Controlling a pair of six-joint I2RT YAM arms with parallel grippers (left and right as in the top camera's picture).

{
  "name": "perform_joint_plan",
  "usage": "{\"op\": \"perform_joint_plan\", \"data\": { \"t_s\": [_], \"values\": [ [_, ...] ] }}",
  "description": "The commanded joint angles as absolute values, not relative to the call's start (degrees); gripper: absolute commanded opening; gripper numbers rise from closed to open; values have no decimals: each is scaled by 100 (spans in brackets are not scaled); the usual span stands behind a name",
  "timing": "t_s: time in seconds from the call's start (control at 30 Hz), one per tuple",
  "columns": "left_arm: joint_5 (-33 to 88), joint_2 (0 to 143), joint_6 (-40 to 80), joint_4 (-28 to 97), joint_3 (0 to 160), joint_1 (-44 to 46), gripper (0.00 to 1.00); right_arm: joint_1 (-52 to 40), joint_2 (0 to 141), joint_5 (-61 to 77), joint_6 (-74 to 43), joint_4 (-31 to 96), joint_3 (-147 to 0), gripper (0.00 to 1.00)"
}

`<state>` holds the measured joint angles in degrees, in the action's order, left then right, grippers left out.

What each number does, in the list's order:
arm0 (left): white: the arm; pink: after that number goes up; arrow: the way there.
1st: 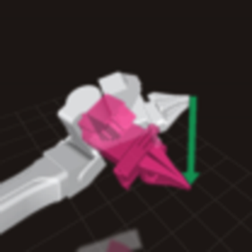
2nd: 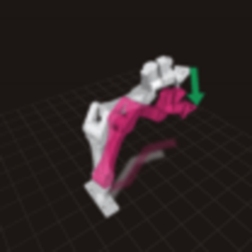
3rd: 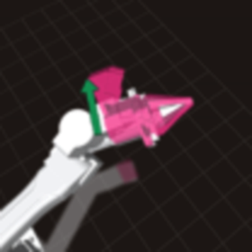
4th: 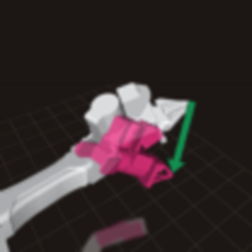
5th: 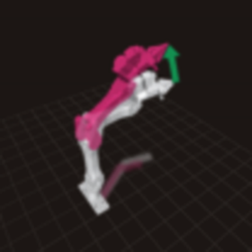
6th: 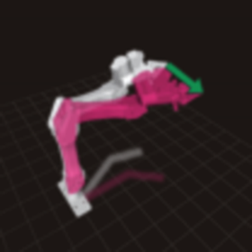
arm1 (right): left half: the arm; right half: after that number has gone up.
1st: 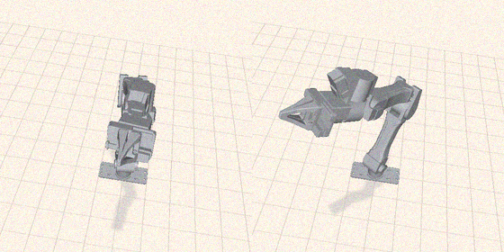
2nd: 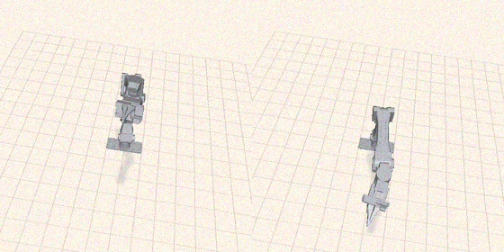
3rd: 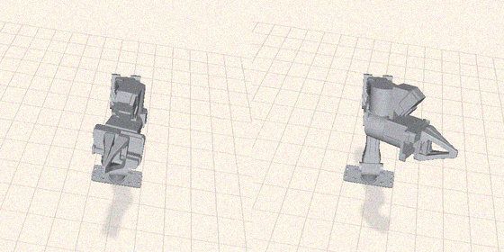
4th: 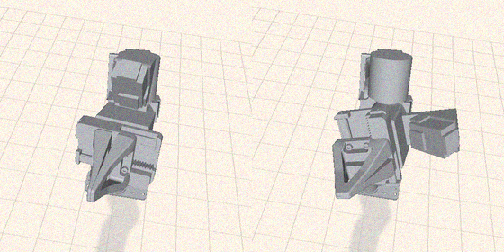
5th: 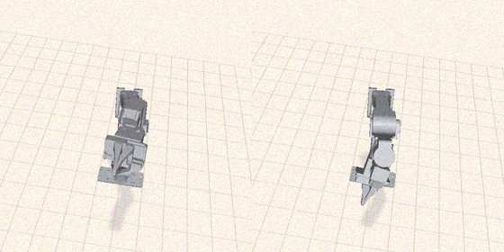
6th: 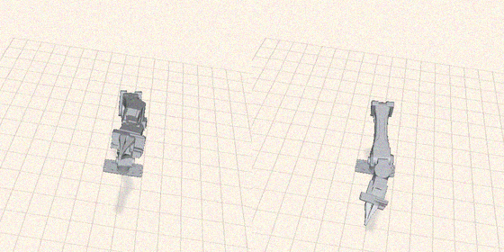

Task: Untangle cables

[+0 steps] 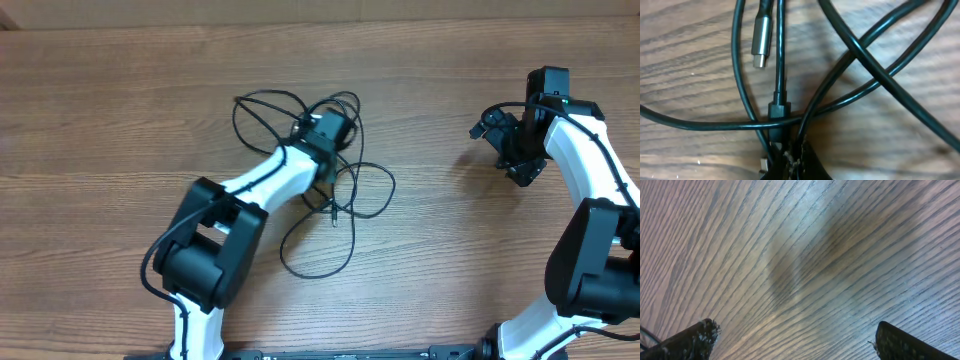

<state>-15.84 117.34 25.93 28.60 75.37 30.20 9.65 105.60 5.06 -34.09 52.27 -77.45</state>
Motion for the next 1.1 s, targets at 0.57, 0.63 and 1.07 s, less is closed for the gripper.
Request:
{"op": "perform_joint_plan", "data": {
  "t_s": [0.57, 0.63, 1.07],
  "values": [
    [244, 11393, 2952, 4300, 8005, 1951, 11, 972, 10512, 434, -3428, 5205, -7721, 100],
    [237, 11148, 2827, 4525, 8171, 1990, 12, 972, 10512, 432, -3428, 5205, -7721, 100],
    [325, 10672, 2746, 4731, 8112, 2958, 4, 972, 10512, 432, -3428, 5205, -7721, 100]
  ]
}}
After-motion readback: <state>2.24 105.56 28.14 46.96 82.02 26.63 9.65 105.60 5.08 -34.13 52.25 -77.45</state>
